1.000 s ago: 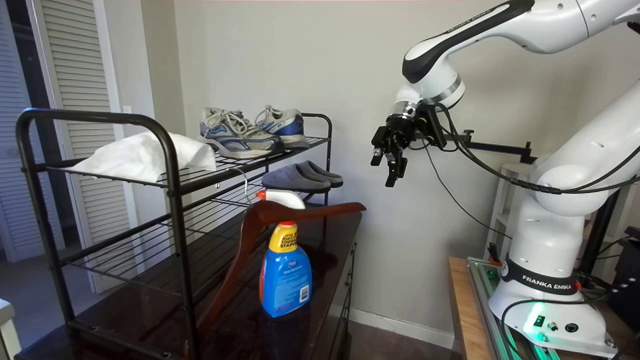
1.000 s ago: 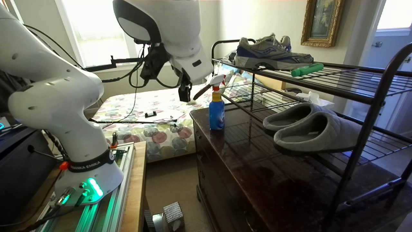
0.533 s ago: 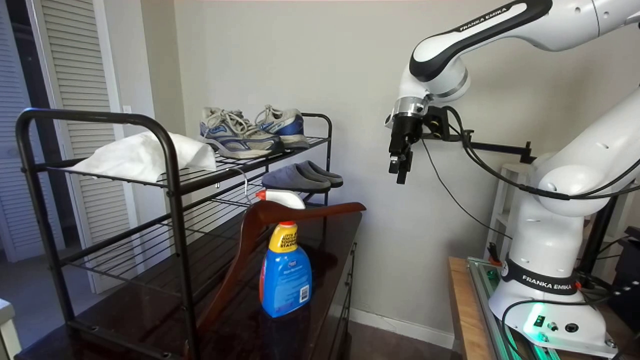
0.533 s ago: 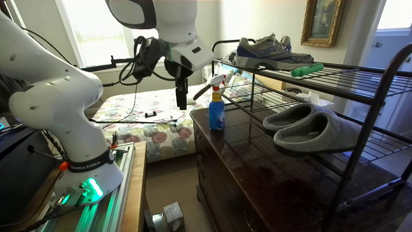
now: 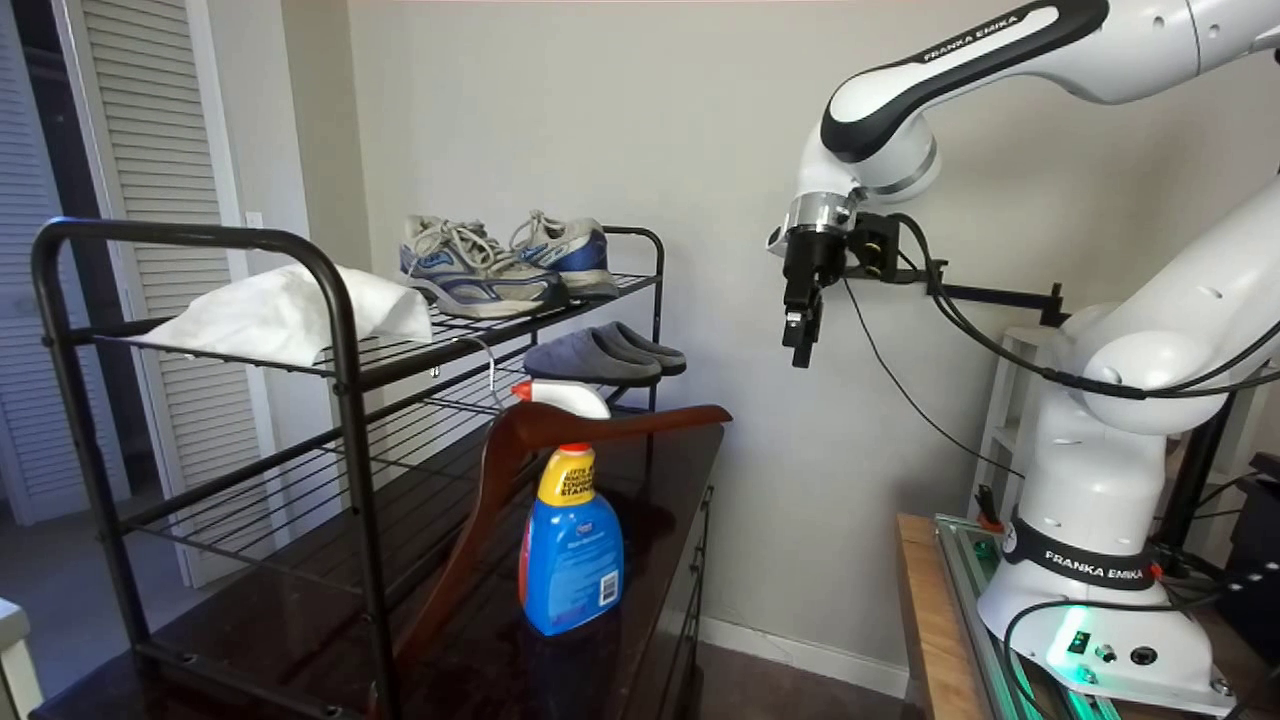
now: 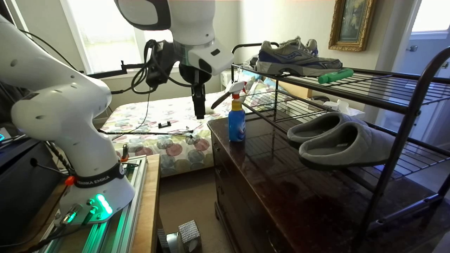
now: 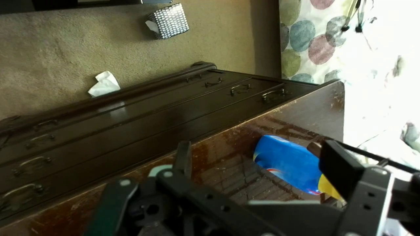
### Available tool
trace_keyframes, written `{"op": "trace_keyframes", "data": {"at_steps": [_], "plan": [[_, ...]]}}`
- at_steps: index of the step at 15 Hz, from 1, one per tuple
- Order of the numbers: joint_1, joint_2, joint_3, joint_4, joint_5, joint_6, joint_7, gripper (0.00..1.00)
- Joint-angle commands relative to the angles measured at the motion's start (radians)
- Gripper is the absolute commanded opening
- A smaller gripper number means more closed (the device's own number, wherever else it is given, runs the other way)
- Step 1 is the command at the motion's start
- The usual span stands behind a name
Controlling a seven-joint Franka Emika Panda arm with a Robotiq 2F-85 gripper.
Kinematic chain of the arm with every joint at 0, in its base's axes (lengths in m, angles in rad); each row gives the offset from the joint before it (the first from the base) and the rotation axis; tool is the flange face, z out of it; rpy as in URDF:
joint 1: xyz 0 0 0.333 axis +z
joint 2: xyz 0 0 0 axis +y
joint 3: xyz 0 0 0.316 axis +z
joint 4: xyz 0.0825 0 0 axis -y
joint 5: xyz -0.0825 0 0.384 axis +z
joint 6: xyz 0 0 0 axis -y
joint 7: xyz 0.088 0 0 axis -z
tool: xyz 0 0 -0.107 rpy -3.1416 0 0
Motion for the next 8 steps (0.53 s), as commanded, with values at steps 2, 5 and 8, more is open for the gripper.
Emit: {"op": "trace_keyframes", "data": {"at_steps": [2,5,8], "plan": [[0.107,-0.029,-0.048,-0.014,-0.022,-0.036,-0.167,1.00],[0.162,-0.032,-0.050,-0.011,-0.036,-0.060,-0.267,1.00],[0.212,-0.011,-0.038,0.012,-0.039,-0.083,-0.368,1.00]]}}
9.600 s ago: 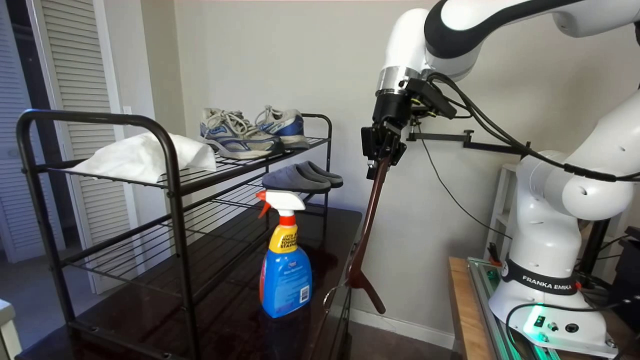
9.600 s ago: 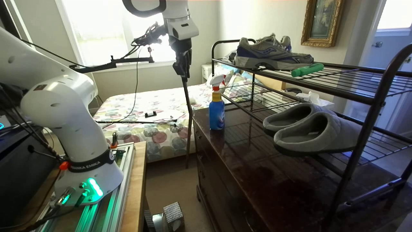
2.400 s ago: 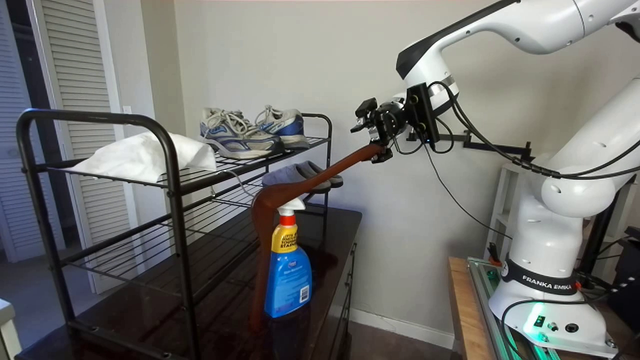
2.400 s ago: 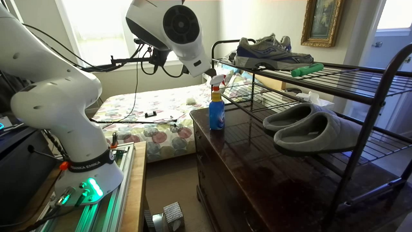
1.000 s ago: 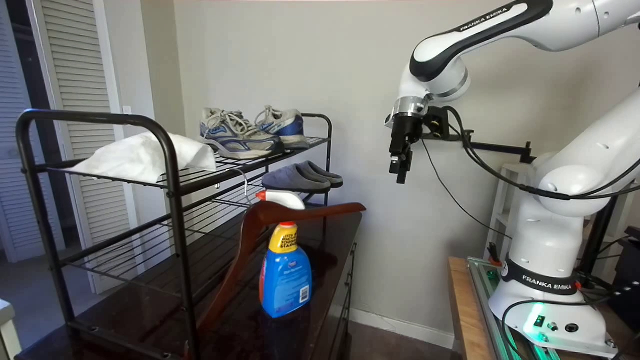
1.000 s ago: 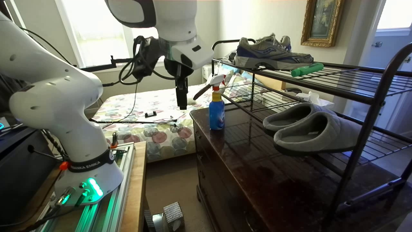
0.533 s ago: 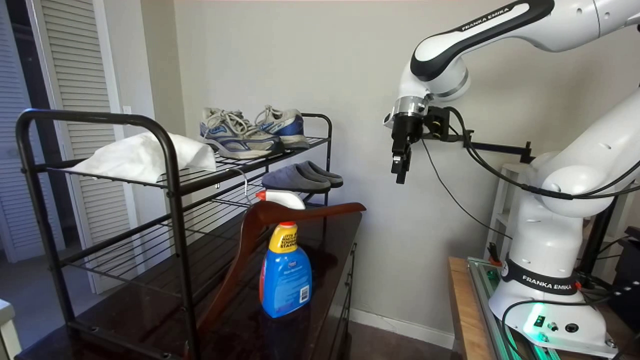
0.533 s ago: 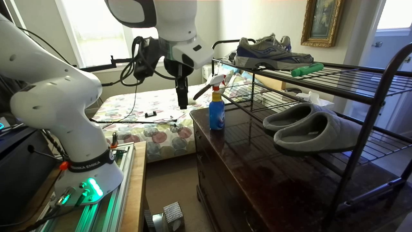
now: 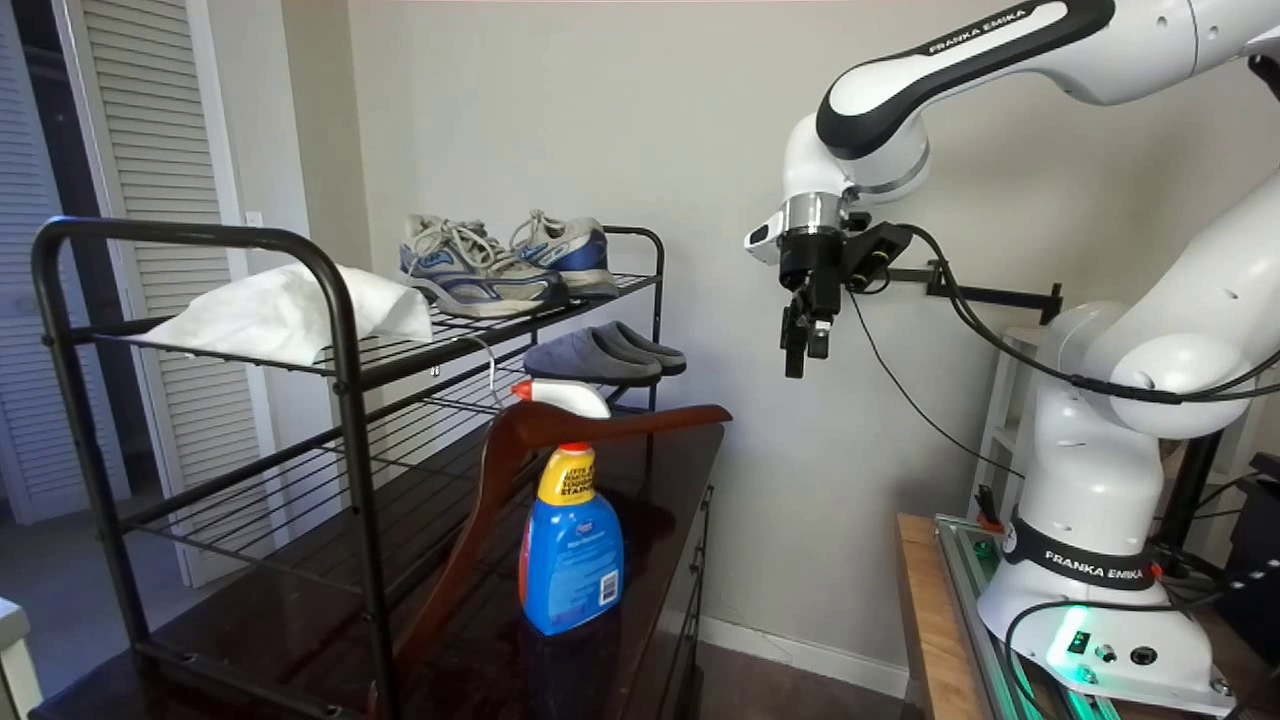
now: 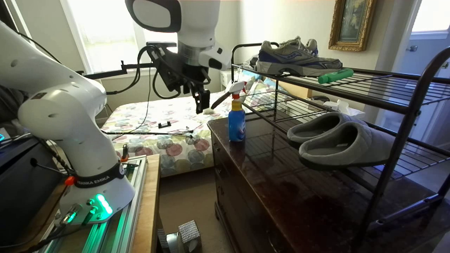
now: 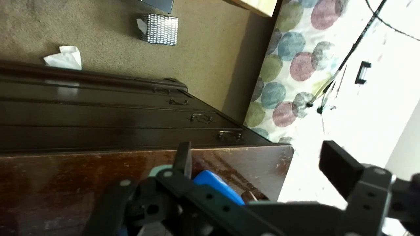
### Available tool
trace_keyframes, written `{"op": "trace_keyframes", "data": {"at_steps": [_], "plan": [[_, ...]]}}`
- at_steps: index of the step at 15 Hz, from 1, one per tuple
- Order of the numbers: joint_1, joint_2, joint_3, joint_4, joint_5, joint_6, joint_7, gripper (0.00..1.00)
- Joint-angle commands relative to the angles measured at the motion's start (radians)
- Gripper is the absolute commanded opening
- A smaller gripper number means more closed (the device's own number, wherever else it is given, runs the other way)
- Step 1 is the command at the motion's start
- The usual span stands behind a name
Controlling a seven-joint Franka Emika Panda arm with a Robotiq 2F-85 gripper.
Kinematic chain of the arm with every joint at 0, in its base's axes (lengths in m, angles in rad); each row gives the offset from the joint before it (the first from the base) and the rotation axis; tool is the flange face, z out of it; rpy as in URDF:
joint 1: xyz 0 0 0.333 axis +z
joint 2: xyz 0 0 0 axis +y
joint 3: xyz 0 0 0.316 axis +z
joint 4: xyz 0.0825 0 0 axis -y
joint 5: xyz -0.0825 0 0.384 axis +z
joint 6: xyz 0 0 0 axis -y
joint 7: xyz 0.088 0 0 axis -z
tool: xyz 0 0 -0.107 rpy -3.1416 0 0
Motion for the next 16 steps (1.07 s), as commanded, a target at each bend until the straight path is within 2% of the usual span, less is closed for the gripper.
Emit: {"op": "trace_keyframes", "data": {"at_steps": [1,2,7,12,16], "plan": [[0.063,-0.005,-0.008,0.017,-0.027,-0.033,-0.127,1.00],[0.038,0.000,-0.003,0.002,-0.004,-0.006,-0.065,1.00],[0.068,0.004,0.009,0.005,-0.005,0.012,-0.131,1.00],[0.164,0.011,0.085,0.013,-0.012,0.199,-0.247,1.00],[0.243,0.009,0.097,0.003,-0.004,0.332,-0.373,1.00]]}}
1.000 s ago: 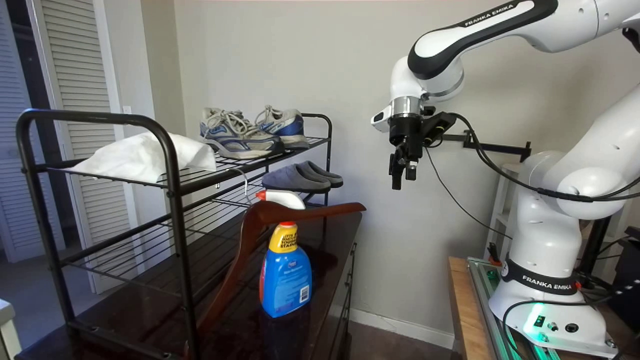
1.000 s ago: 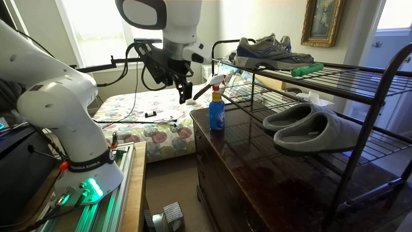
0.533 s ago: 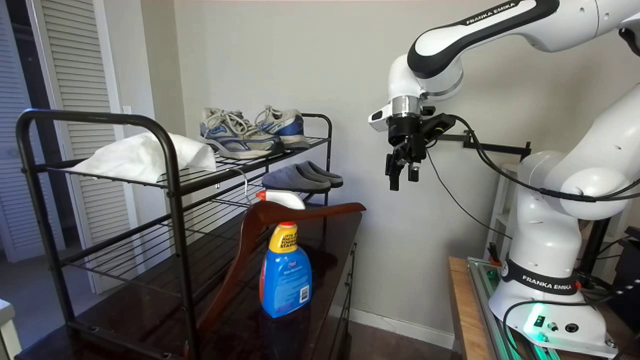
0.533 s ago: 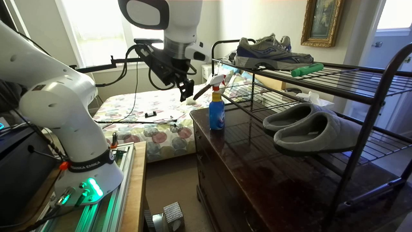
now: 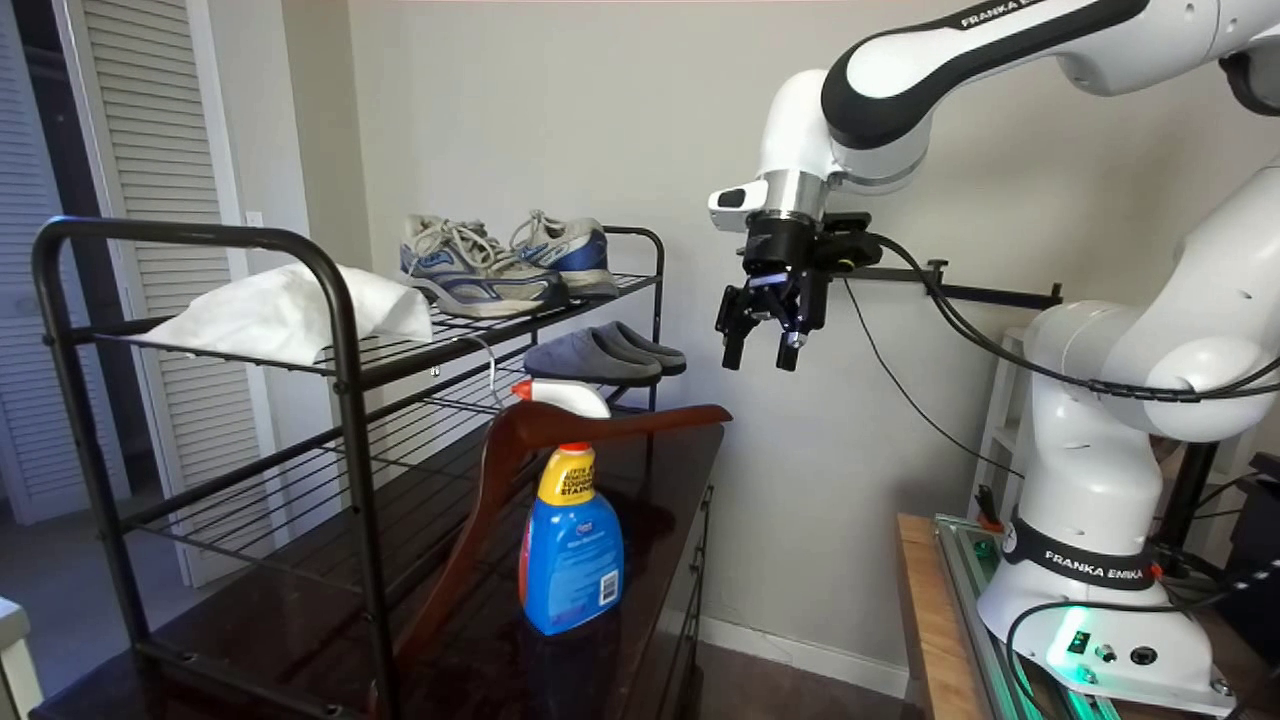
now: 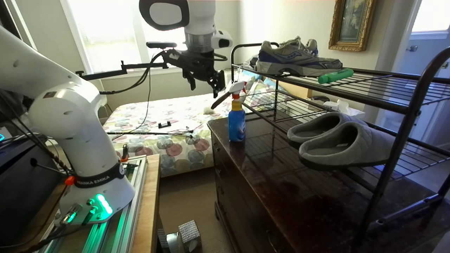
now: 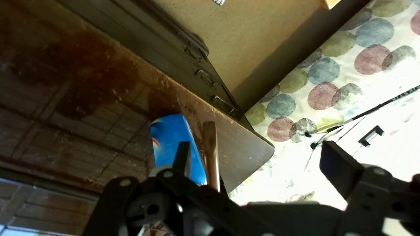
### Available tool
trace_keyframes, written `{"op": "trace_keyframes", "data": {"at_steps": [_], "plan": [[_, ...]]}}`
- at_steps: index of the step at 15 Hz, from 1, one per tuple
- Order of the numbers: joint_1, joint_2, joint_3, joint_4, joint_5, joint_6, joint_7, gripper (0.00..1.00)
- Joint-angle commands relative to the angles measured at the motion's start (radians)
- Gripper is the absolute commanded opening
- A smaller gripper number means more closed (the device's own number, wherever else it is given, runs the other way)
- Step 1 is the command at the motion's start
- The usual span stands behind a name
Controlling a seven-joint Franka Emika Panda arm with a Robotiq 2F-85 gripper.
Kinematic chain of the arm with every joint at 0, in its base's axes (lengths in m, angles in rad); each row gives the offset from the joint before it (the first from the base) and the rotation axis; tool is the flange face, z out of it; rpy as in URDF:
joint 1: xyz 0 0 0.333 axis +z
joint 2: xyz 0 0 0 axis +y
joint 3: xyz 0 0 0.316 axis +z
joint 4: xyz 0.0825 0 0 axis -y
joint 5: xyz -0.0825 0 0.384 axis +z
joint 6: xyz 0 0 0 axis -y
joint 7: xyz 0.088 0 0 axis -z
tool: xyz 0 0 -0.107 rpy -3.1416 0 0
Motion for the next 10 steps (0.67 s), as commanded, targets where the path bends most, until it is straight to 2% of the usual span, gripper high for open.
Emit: {"op": "trace_keyframes", "data": {"at_steps": [1,6,9,10], "plan": [[0.059,0.009,-0.003,-0.001,0.007,0.114,-0.117,1.00],[0.088,0.033,0.034,-0.002,0.082,0.242,0.043,1.00],[0.140,0.050,0.054,0.006,0.128,0.241,0.103,1.00],[0.115,0.030,0.035,-0.001,0.082,0.223,0.073,1.00]]}}
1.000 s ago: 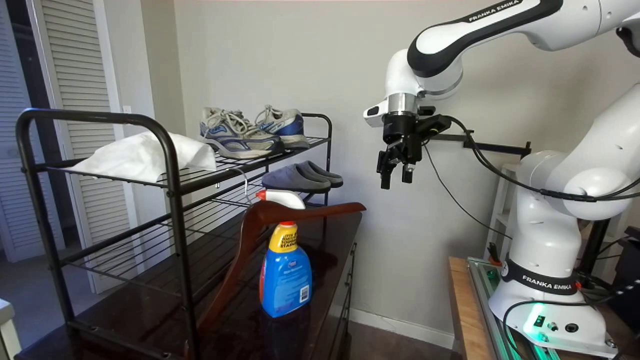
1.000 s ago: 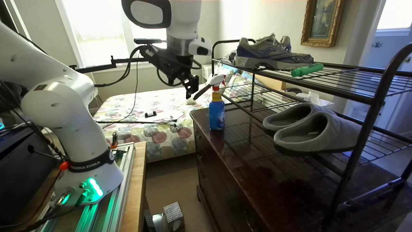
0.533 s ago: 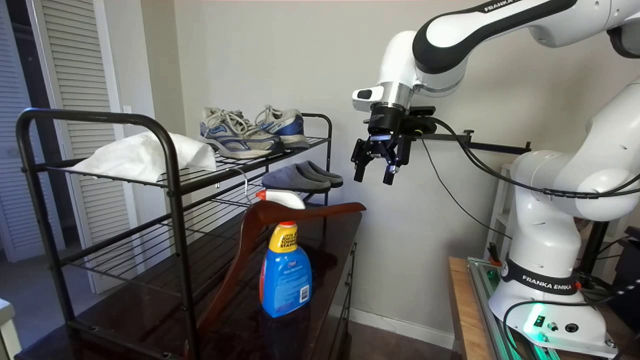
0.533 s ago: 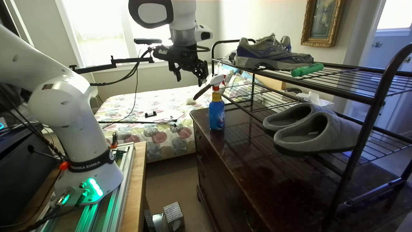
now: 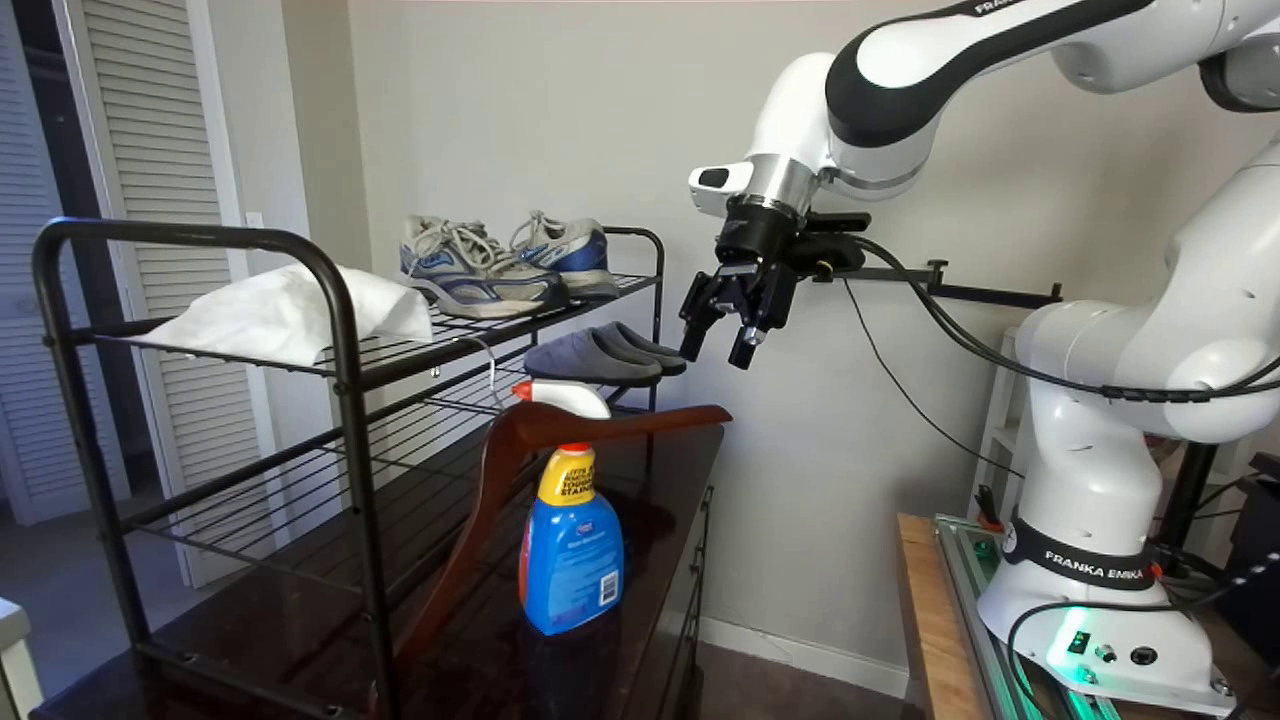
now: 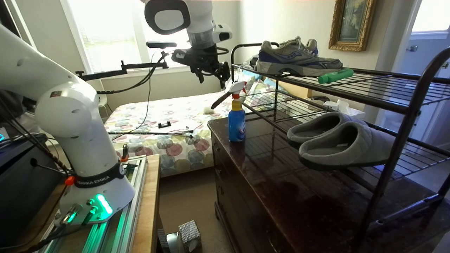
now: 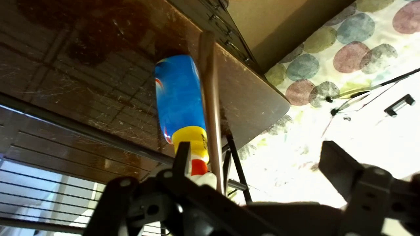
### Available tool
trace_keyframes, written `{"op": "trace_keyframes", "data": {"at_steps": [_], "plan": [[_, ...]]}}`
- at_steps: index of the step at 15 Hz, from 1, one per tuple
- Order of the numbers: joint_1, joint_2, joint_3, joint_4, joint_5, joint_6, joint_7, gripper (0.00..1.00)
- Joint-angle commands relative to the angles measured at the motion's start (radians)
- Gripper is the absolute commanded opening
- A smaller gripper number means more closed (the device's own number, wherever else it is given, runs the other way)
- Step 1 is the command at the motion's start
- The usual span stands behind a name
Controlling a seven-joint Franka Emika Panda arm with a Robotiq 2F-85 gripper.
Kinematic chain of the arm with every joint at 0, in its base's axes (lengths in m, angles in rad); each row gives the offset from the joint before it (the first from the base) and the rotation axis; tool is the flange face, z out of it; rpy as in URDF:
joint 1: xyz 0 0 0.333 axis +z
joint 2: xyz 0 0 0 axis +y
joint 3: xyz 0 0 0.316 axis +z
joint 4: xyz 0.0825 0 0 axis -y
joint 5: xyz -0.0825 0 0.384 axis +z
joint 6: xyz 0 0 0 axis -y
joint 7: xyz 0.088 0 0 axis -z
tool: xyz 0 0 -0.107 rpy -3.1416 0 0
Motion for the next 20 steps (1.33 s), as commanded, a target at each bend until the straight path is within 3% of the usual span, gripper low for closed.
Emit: {"op": "trace_keyframes", "data": {"at_steps": [1,4,6,12,15,20], "plan": [[0.022,0.003,-0.001,0.001,0.003,0.001,0.019,1.00],[0.034,0.009,0.004,0.001,0.013,0.004,0.031,1.00],[0.019,0.039,0.069,-0.010,0.014,0.132,0.140,1.00],[0.053,0.144,0.150,-0.002,0.000,0.389,0.456,1.00],[0.078,0.205,0.164,0.005,-0.012,0.547,0.511,1.00],[0.116,0.300,0.151,0.023,-0.050,0.692,0.541,0.98]]}}
